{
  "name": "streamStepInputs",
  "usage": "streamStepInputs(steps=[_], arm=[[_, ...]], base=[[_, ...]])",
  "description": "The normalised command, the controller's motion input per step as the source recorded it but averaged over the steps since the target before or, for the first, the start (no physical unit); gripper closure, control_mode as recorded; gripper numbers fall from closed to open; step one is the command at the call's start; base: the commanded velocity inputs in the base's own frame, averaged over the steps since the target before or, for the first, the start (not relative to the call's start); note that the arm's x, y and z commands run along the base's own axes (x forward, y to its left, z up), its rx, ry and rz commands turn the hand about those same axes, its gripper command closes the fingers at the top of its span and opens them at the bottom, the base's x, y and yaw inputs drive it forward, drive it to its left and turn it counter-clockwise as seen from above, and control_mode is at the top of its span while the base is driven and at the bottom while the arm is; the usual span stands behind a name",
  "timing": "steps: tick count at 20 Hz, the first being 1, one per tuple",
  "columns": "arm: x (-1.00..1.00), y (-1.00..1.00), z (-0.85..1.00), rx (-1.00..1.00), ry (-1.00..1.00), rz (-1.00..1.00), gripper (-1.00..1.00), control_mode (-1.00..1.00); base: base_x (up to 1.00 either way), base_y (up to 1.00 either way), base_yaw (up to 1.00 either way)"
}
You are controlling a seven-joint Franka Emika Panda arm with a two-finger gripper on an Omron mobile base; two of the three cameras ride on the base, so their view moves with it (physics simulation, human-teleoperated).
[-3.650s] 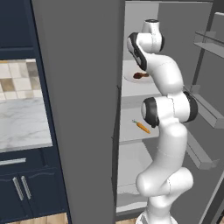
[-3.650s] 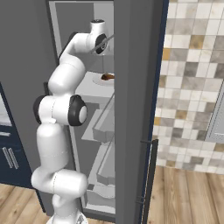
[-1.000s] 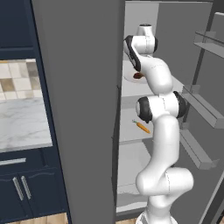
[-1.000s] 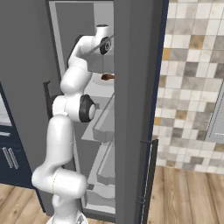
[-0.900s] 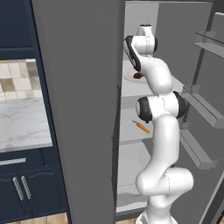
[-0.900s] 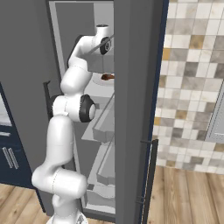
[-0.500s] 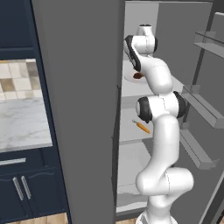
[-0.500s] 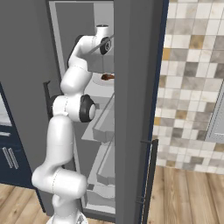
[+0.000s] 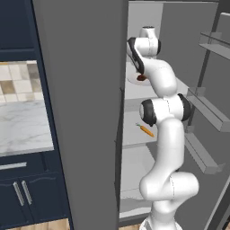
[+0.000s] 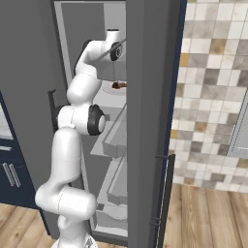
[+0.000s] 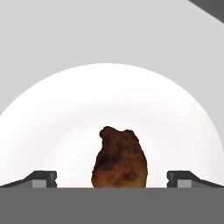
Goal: Transport the chicken drumstick from the fridge to the microwave and turn on the microwave.
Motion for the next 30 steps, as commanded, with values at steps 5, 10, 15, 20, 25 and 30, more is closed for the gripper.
streamStepInputs(steps=[5, 10, 15, 20, 25, 30], arm=[[-0.04, 0.01, -0.14, 0.0, 0.0, 0.0, -1.0, -1.0], [-0.01, 0.0, -0.13, 0.0, 0.0, 0.0, -1.0, -1.0], [0.0, 0.0, -0.12, 0.0, 0.0, 0.0, -1.0, -1.0], [0.0, 0.0, -0.06, 0.0, 0.0, 0.0, -1.0, -1.0], [0.0, 0.0, -0.04, 0.0, 0.0, 0.0, -1.0, -1.0], [0.0, 0.0, -0.04, 0.0, 0.0, 0.0, 1.0, -1.0]], base=[[0.0, 0.0, 0.0], [0.0, 0.0, 0.0], [0.0, 0.0, 0.0], [0.0, 0.0, 0.0], [0.0, 0.0, 0.0], [0.0, 0.0, 0.0]])
